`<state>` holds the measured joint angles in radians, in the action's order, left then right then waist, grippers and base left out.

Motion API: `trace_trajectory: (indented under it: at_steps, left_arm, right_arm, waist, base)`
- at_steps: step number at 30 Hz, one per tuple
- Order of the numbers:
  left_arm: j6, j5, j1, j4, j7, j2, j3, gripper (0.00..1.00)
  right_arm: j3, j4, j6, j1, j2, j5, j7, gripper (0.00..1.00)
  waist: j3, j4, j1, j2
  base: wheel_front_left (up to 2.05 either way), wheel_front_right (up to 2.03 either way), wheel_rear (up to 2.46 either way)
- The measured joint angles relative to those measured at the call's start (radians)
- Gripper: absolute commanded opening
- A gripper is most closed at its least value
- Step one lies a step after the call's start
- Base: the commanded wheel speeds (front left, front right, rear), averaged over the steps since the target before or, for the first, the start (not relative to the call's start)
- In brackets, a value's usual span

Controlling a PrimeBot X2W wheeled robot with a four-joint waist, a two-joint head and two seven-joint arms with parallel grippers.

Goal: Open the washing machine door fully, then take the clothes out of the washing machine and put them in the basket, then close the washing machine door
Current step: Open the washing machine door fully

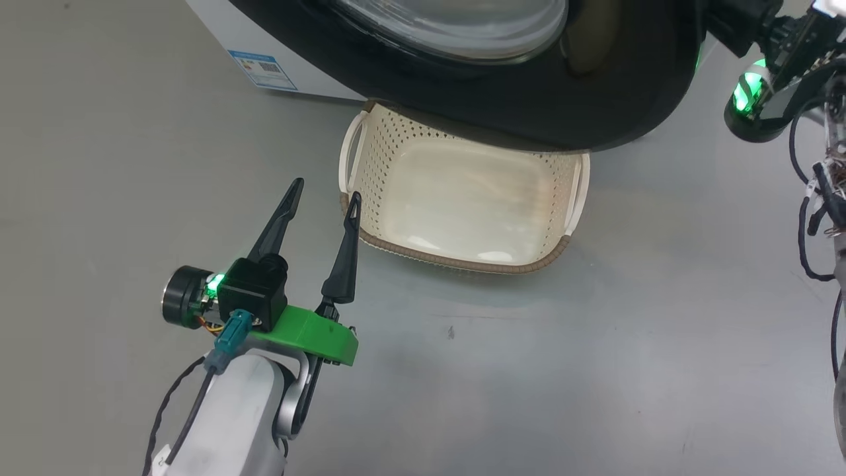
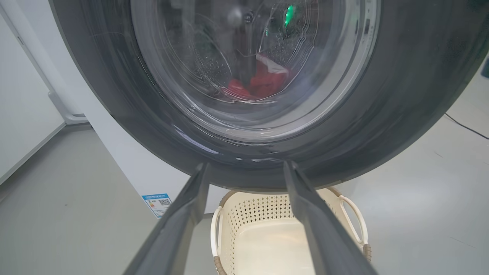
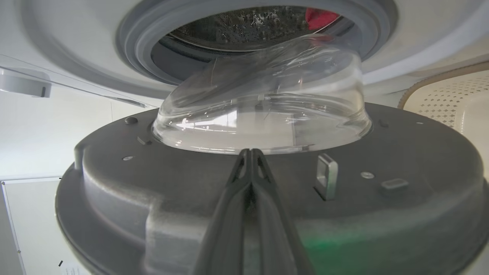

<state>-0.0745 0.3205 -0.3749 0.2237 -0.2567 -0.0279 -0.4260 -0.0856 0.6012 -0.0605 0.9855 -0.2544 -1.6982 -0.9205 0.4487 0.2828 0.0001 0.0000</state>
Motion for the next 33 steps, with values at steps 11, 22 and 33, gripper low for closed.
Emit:
trace_trajectory:
  at_steps: [11,22,33]
  left_arm:
    - [0.000,-0.006,0.037,0.029,0.000,0.000,0.003,1.00]
    - [0.000,-0.007,0.072,0.051,0.000,-0.001,0.008,1.00]
    - [0.000,-0.007,0.108,0.061,0.000,-0.002,0.019,1.00]
  right_arm:
    - [-0.024,0.013,-0.029,-0.099,0.046,-0.021,-0.036,0.00]
    - [-0.060,0.014,-0.044,-0.188,0.104,-0.027,-0.070,0.00]
    - [-0.103,0.003,-0.053,-0.277,0.147,-0.026,-0.088,0.00]
  waist:
    - [-0.076,-0.014,0.0000,0.0000]
    - [-0.148,-0.017,-0.0001,0.0000]
    - [-0.214,-0.004,-0.0001,0.0000]
  base:
    - [0.00,0.00,0.00]
    - [0.00,0.00,0.00]
    - [0.00,0.00,0.00]
